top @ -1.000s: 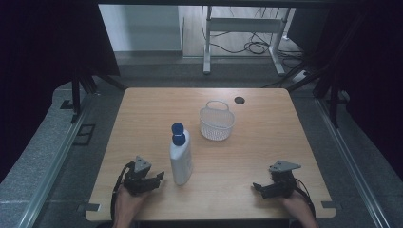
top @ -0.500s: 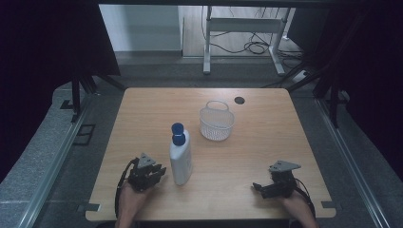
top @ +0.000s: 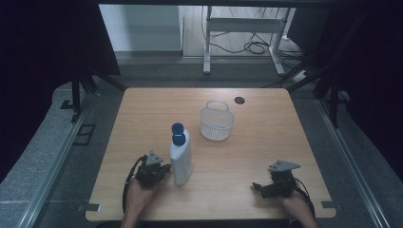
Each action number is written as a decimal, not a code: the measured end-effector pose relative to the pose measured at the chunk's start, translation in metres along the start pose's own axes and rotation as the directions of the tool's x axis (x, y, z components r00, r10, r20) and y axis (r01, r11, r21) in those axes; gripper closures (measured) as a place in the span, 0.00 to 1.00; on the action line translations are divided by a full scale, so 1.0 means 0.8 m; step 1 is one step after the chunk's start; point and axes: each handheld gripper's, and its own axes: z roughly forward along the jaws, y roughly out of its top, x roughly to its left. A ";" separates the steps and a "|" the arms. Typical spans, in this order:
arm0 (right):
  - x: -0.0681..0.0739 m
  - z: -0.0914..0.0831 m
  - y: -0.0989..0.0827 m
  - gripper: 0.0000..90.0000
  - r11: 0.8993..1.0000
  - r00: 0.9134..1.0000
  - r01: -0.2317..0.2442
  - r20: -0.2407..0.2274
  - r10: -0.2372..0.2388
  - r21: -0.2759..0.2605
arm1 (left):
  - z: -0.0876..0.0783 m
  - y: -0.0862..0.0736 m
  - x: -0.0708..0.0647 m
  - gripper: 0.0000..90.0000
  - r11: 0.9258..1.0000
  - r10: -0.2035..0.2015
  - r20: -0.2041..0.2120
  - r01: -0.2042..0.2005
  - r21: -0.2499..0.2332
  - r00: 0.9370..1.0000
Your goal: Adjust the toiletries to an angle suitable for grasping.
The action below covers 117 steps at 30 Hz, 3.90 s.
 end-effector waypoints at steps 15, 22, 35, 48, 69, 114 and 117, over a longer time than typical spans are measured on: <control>0.000 0.000 0.000 0.00 1.000 1.000 0.001 -0.001 -0.001 0.000 | 0.011 0.004 -0.010 0.99 1.000 0.021 0.012 -0.021 0.003 1.000; 0.000 0.000 0.000 0.00 1.000 1.000 0.001 -0.001 -0.001 0.000 | 0.012 0.003 -0.018 0.99 0.999 0.038 0.020 -0.038 0.015 0.999; 0.000 0.000 0.000 0.00 1.000 1.000 0.001 -0.001 -0.001 0.001 | 0.015 0.002 -0.040 0.99 0.996 0.083 0.032 -0.084 0.042 0.996; 0.000 0.000 0.000 0.00 1.000 1.000 0.001 -0.001 -0.001 0.002 | 0.008 -0.002 -0.059 0.99 0.995 0.089 0.059 -0.092 0.047 0.994; 0.000 0.000 0.000 0.00 1.000 1.000 0.001 -0.001 -0.001 0.000 | 0.010 0.000 -0.088 0.99 0.992 0.117 0.136 -0.121 0.020 0.984; 0.000 0.000 0.000 0.00 1.000 1.000 0.003 -0.007 -0.003 -0.001 | 0.006 0.005 -0.068 0.60 0.995 0.093 0.041 -0.094 0.037 0.995; 0.000 -0.001 0.001 0.00 1.000 1.000 0.008 -0.005 -0.008 0.005 | 0.007 0.003 -0.060 0.54 0.996 0.076 0.029 -0.077 0.050 0.997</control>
